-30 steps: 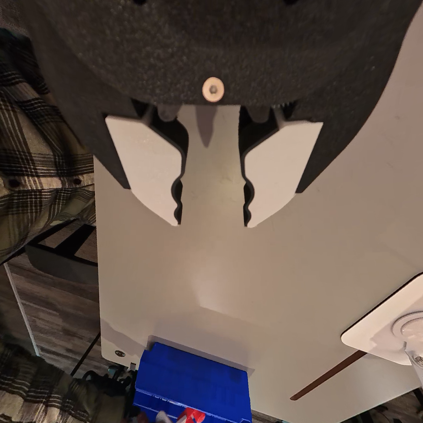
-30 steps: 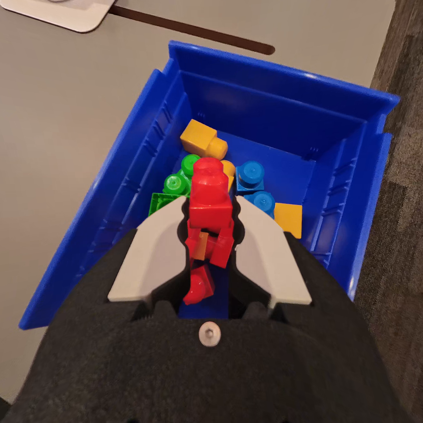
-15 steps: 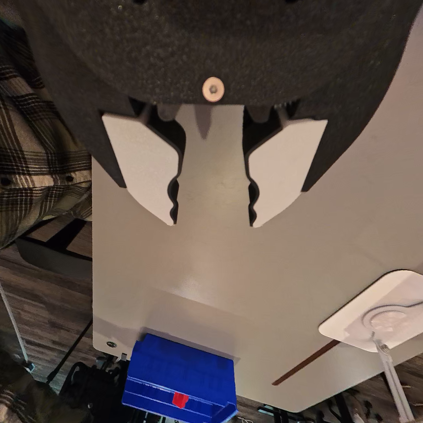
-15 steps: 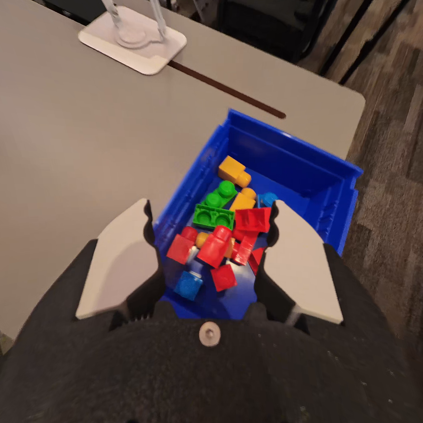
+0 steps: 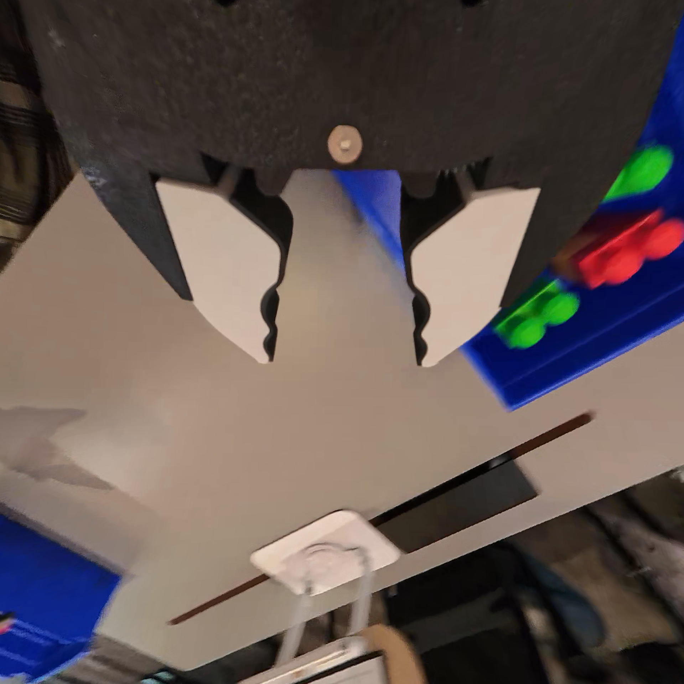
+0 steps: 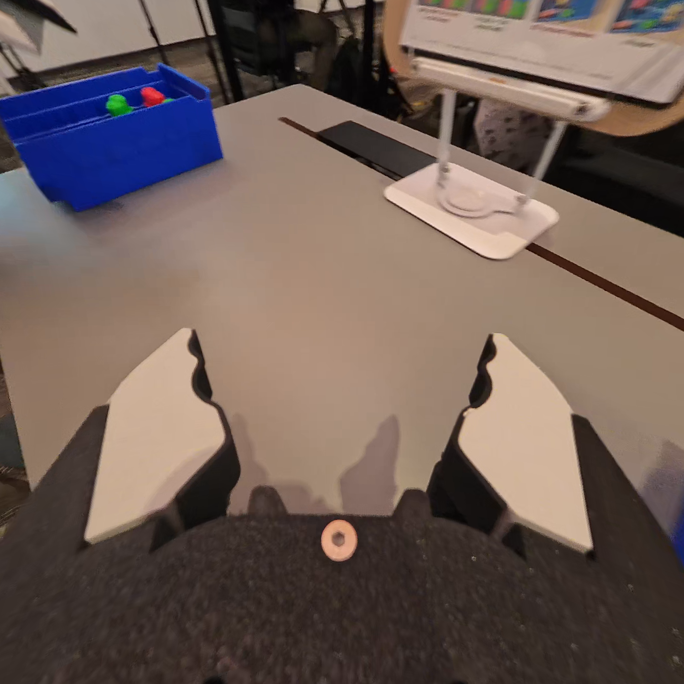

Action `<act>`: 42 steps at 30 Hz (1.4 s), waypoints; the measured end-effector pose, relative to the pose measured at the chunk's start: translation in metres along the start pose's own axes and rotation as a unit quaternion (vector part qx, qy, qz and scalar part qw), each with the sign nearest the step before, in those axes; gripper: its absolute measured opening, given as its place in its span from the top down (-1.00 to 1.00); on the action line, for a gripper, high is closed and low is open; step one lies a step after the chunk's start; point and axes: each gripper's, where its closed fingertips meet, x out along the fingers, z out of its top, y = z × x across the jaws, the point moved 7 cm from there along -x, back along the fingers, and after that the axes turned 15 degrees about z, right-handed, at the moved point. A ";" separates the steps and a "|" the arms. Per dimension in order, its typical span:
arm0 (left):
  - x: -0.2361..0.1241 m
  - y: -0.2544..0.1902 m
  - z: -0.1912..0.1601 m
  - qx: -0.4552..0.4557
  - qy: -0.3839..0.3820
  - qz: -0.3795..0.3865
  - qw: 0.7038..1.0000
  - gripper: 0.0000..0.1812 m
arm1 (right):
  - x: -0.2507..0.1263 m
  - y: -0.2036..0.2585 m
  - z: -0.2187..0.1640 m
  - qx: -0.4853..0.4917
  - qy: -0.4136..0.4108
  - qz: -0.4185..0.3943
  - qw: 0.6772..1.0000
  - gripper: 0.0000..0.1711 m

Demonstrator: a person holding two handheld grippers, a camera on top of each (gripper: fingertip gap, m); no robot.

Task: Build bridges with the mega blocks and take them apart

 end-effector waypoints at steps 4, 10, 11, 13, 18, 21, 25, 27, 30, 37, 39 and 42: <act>-0.020 0.064 -0.018 -0.044 0.035 0.083 0.995 0.30 | 0.063 -0.001 -0.008 -0.004 -0.014 0.058 0.998 -0.56; -0.015 0.121 -0.054 -0.087 0.121 0.144 0.978 0.31 | 0.114 -0.009 -0.022 0.004 -0.003 0.087 0.996 -0.54; -0.011 0.124 -0.056 -0.077 0.129 0.142 0.978 0.33 | 0.117 -0.008 -0.024 0.003 0.000 0.094 0.996 -0.53; 0.000 0.126 -0.057 -0.034 0.148 0.130 0.980 0.34 | 0.119 -0.006 -0.027 -0.007 0.006 0.095 0.995 -0.52; 0.034 0.131 -0.056 0.073 0.192 0.081 0.975 0.37 | 0.117 0.003 -0.032 -0.008 -0.006 0.120 0.993 -0.48; 0.050 0.138 -0.047 0.106 0.184 0.048 0.976 0.43 | 0.117 0.006 -0.034 -0.017 0.000 0.120 0.993 -0.47; 0.068 0.147 -0.041 0.133 0.176 0.004 0.976 0.50 | 0.118 0.008 -0.034 -0.016 0.006 0.124 0.992 -0.47; 0.076 0.151 -0.045 0.141 0.193 -0.012 0.971 0.51 | 0.118 0.006 -0.037 -0.010 0.013 0.124 0.992 -0.47; 0.087 0.160 -0.049 0.166 0.210 -0.010 0.963 0.51 | 0.115 0.004 -0.036 -0.003 0.003 0.126 0.992 -0.47; 0.106 0.163 -0.053 0.190 0.231 -0.032 0.954 0.45 | 0.115 0.002 -0.038 0.008 0.006 0.135 0.991 -0.44; 0.109 0.162 -0.057 0.201 0.247 -0.034 0.947 0.42 | 0.117 0.003 -0.039 0.006 0.014 0.135 0.991 -0.44; 0.115 0.161 -0.061 0.214 0.263 -0.036 0.940 0.41 | 0.118 0.003 -0.040 0.004 0.020 0.134 0.991 -0.45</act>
